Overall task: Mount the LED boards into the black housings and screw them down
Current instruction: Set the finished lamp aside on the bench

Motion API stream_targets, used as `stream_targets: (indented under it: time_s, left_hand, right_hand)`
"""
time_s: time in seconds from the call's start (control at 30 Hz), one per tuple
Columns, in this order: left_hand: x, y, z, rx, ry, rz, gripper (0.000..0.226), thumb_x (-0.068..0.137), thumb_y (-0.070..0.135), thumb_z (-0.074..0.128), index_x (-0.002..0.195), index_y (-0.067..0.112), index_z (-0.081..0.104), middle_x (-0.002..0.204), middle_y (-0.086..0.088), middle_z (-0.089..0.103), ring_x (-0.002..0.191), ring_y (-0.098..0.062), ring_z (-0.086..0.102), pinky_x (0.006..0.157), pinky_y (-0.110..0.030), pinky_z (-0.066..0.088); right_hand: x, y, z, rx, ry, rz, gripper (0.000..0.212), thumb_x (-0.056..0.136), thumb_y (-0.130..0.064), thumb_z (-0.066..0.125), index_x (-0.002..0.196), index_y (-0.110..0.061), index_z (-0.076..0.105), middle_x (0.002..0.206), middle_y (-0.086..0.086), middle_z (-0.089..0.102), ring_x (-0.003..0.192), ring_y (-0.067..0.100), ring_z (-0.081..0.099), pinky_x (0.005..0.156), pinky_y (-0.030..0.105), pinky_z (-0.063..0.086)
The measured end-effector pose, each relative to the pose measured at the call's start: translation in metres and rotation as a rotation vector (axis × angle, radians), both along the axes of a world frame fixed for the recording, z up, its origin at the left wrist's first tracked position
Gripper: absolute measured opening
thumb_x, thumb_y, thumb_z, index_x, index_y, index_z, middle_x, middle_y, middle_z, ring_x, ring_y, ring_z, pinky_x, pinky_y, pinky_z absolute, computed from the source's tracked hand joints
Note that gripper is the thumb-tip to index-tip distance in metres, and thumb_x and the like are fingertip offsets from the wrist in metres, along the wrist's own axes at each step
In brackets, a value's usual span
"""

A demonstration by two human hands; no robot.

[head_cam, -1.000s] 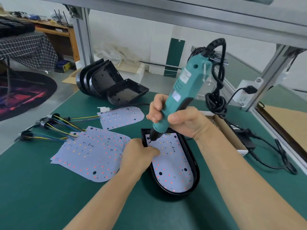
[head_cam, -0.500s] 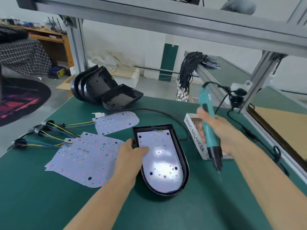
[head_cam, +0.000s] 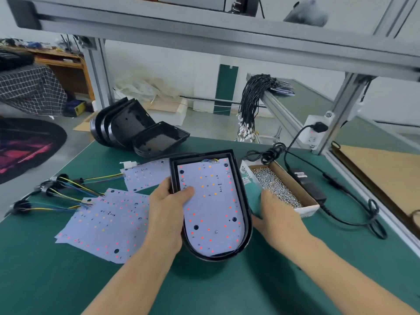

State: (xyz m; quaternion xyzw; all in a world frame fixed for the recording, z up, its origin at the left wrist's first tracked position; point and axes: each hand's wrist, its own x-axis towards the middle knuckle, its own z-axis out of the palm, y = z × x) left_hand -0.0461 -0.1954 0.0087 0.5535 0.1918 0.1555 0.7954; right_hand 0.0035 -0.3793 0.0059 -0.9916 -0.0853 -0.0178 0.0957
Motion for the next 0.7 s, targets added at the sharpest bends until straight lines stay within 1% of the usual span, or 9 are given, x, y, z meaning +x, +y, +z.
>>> stream_targets:
  time_s: [0.13, 0.2, 0.27, 0.37, 0.47, 0.53, 0.57, 0.63, 0.7]
  left_hand:
    - [-0.002, -0.006, 0.005, -0.018, -0.014, -0.01, 0.021, 0.087, -0.005, 0.055, 0.087, 0.012, 0.067, 0.08, -0.003, 0.075, 0.069, -0.021, 0.068, 0.073, -0.042, 0.057]
    - [-0.003, -0.008, 0.005, -0.025, -0.033, 0.007, 0.021, 0.087, -0.005, 0.055, 0.085, 0.012, 0.066, 0.079, -0.002, 0.074, 0.07, -0.021, 0.067, 0.073, -0.041, 0.056]
    - [-0.002, -0.012, 0.006, -0.034, -0.054, 0.029, 0.022, 0.087, -0.006, 0.055, 0.083, 0.013, 0.065, 0.076, 0.0, 0.073, 0.07, -0.02, 0.065, 0.074, -0.039, 0.055]
    - [-0.002, -0.029, 0.005, -0.059, -0.104, 0.042, 0.017, 0.089, 0.0, 0.056, 0.085, 0.014, 0.065, 0.08, 0.0, 0.073, 0.075, -0.02, 0.065, 0.073, -0.037, 0.055]
    - [0.005, -0.036, 0.007, -0.12, -0.185, -0.031, 0.021, 0.093, 0.032, 0.056, 0.086, 0.016, 0.068, 0.088, -0.005, 0.071, 0.076, -0.016, 0.065, 0.07, -0.032, 0.055]
    - [0.017, -0.024, 0.007, -0.134, -0.205, -0.035, 0.022, 0.095, 0.031, 0.05, 0.091, 0.019, 0.069, 0.087, -0.002, 0.07, 0.071, -0.013, 0.064, 0.06, -0.023, 0.052]
    - [0.025, -0.016, 0.006, -0.034, -0.189, -0.043, 0.018, 0.093, 0.016, 0.052, 0.103, 0.021, 0.067, 0.097, -0.002, 0.068, 0.081, -0.014, 0.063, 0.065, -0.025, 0.051]
    - [0.04, -0.005, -0.002, 0.488, -0.12, -0.157, 0.064, 0.079, -0.012, 0.054, 0.13, 0.026, 0.049, 0.128, 0.003, 0.054, 0.116, -0.014, 0.049, 0.089, -0.029, 0.045]
    - [0.053, -0.01, -0.009, 0.961, -0.11, -0.346, 0.09, 0.072, -0.011, 0.061, 0.147, 0.027, 0.028, 0.147, 0.007, 0.034, 0.138, -0.011, 0.025, 0.111, -0.033, 0.029]
  right_hand:
    - [-0.01, 0.003, 0.0, -0.225, 0.021, 0.037, 0.023, 0.093, -0.034, 0.05, 0.104, -0.013, 0.046, 0.116, 0.009, 0.06, 0.108, 0.026, 0.059, 0.072, 0.03, 0.039]
    - [-0.012, -0.004, 0.009, -0.179, 0.025, 0.039, 0.025, 0.096, -0.037, 0.044, 0.098, -0.013, 0.05, 0.113, 0.01, 0.061, 0.104, 0.027, 0.059, 0.072, 0.03, 0.038]
    - [-0.01, -0.015, 0.022, 0.242, 0.058, 0.007, 0.039, 0.099, -0.041, 0.04, 0.093, -0.007, 0.057, 0.105, 0.013, 0.065, 0.097, 0.028, 0.06, 0.076, 0.03, 0.045]
    - [-0.019, -0.015, 0.037, 1.126, 0.438, 0.083, 0.039, 0.085, -0.046, 0.058, 0.106, -0.015, 0.068, 0.103, -0.001, 0.073, 0.094, 0.013, 0.069, 0.077, 0.02, 0.052]
    - [-0.024, -0.012, 0.031, 1.377, 0.623, 0.138, 0.04, 0.073, -0.022, 0.068, 0.111, -0.012, 0.066, 0.105, 0.006, 0.074, 0.093, 0.022, 0.071, 0.072, 0.029, 0.058]
    - [-0.019, -0.019, 0.034, 1.462, 0.622, 0.119, 0.034, 0.073, -0.014, 0.066, 0.106, -0.008, 0.069, 0.102, 0.012, 0.073, 0.085, 0.026, 0.072, 0.066, 0.034, 0.059]
    - [-0.016, -0.026, 0.037, 1.489, 0.618, 0.12, 0.031, 0.073, -0.013, 0.065, 0.103, -0.009, 0.071, 0.1, 0.013, 0.074, 0.081, 0.026, 0.073, 0.062, 0.032, 0.058]
    - [-0.01, -0.042, 0.044, 1.557, 0.612, 0.126, 0.029, 0.072, -0.013, 0.066, 0.1, -0.008, 0.072, 0.092, 0.012, 0.075, 0.072, 0.024, 0.073, 0.056, 0.029, 0.056]
    - [-0.004, -0.055, 0.05, 1.66, 0.601, 0.132, 0.034, 0.061, -0.018, 0.08, 0.092, -0.007, 0.073, 0.076, 0.008, 0.073, 0.059, 0.019, 0.07, 0.049, 0.024, 0.053]
